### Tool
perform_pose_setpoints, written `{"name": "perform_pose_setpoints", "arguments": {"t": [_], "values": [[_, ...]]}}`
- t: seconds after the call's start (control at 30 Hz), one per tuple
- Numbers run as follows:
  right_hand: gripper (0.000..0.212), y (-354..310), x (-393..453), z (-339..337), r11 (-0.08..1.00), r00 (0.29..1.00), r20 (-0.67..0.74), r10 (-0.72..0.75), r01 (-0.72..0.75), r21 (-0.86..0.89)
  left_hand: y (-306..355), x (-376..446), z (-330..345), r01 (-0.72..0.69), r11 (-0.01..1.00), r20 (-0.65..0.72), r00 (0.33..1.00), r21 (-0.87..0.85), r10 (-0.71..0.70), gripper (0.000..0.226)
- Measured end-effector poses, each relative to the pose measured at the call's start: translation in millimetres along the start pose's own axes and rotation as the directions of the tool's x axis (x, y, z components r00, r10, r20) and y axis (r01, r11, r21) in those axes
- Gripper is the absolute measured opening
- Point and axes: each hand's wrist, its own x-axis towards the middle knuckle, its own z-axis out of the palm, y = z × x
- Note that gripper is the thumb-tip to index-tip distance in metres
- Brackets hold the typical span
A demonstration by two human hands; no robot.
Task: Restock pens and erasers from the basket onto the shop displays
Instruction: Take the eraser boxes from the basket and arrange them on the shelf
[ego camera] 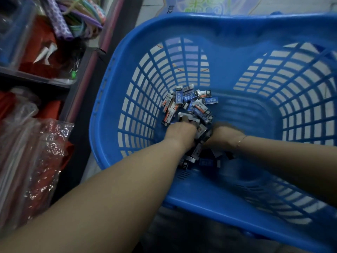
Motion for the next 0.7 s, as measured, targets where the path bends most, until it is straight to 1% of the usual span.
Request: {"name": "perform_pose_setpoints", "arguments": {"t": [0.07,0.13,0.17,0.2,0.27,0.33,0.37,0.43,0.5,0.53,0.63,0.7], "values": [[0.038,14,5,-21,0.999,0.999,-0.025,0.03,-0.031,-0.015,3,1,0,0.001,1.0,-0.048,0.999,0.019,0.0,0.04],[0.039,22,13,-40,0.996,0.993,-0.105,0.051,-0.044,0.073,7,2,0,-0.002,1.0,-0.083,0.997,0.03,0.005,0.034],[0.038,22,16,-47,0.992,0.988,-0.147,0.043,-0.025,0.123,10,1,1,0.005,1.0,-0.089,0.996,0.028,-0.003,0.031],[0.036,20,20,-52,0.992,0.983,-0.186,0.006,0.018,0.128,13,1,1,0.019,0.999,-0.093,0.996,0.026,-0.017,0.029],[0.031,12,25,-55,0.992,0.968,-0.229,-0.101,0.115,0.048,20,4,1,0.047,0.998,-0.079,0.996,0.039,-0.044,0.026],[0.026,1,31,-51,0.985,0.951,-0.257,-0.174,0.166,-0.053,23,10,-3,0.068,0.997,-0.026,0.997,0.02,-0.068,0.028],[0.029,-5,35,-48,0.981,0.944,-0.271,-0.188,0.166,-0.101,22,12,-8,0.08,0.997,0.016,0.997,-0.02,-0.08,0.031],[0.038,-17,43,-43,0.981,0.947,-0.279,-0.158,0.12,-0.15,16,14,-21,0.086,0.992,0.111,0.991,-0.097,-0.075,0.036],[0.04,-26,49,-41,0.979,0.953,-0.274,-0.131,0.081,-0.186,6,14,-32,0.071,0.989,0.173,0.984,-0.131,-0.047,0.023],[0.038,-30,51,-39,0.967,0.952,-0.272,-0.137,0.07,-0.243,-1,12,-37,0.074,0.986,0.186,0.982,-0.153,-0.044,0.021],[0.025,-37,54,-29,0.908,0.943,-0.278,-0.184,0.055,-0.414,-28,5,-53,0.123,0.962,0.192,0.978,-0.245,-0.076,0.028],[0.017,-39,52,-28,0.901,0.949,-0.263,-0.176,0.048,-0.431,-46,-1,-62,0.175,0.917,0.187,0.976,-0.358,-0.113,0.031]]}}
